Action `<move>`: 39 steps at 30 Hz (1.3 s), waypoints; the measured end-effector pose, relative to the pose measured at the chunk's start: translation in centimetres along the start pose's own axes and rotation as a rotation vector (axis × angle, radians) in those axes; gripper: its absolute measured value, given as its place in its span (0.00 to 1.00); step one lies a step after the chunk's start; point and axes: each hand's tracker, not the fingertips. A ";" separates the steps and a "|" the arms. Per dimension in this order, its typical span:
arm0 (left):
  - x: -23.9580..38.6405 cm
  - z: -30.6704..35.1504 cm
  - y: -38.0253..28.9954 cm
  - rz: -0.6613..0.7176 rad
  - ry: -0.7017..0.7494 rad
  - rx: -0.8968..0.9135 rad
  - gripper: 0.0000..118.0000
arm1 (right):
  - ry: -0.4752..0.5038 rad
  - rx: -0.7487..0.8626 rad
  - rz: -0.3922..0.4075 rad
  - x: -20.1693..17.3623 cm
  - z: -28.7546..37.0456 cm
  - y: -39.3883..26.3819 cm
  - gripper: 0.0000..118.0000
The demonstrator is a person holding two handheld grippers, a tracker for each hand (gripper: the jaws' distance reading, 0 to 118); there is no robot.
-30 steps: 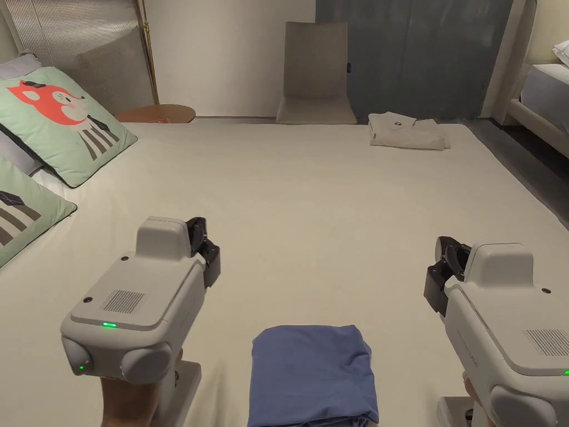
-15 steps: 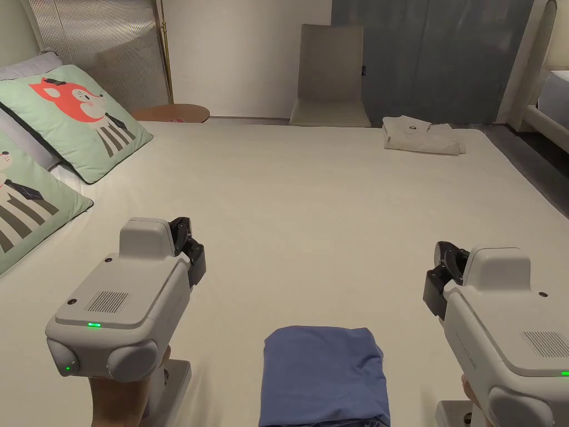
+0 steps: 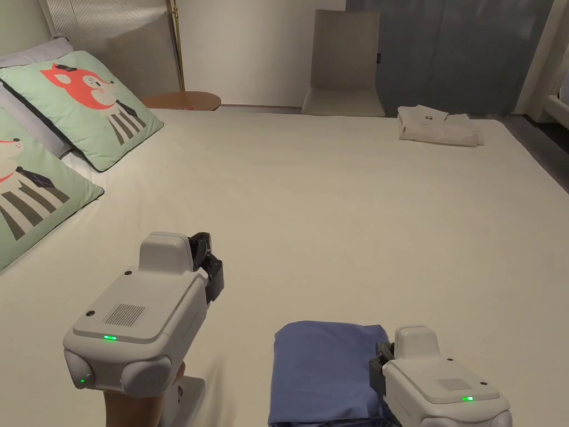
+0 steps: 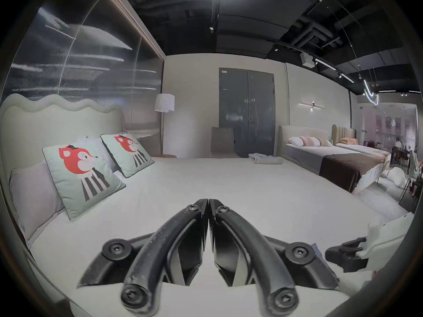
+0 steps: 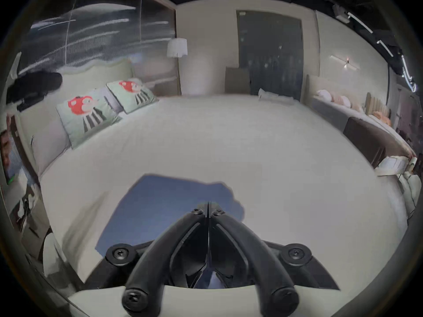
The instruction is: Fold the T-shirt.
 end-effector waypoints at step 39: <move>1.5 -9.6 -12.2 0.693 -0.532 -0.927 0.16 | 0.027 -0.045 -0.061 0.3 -2.2 -2.5 0.00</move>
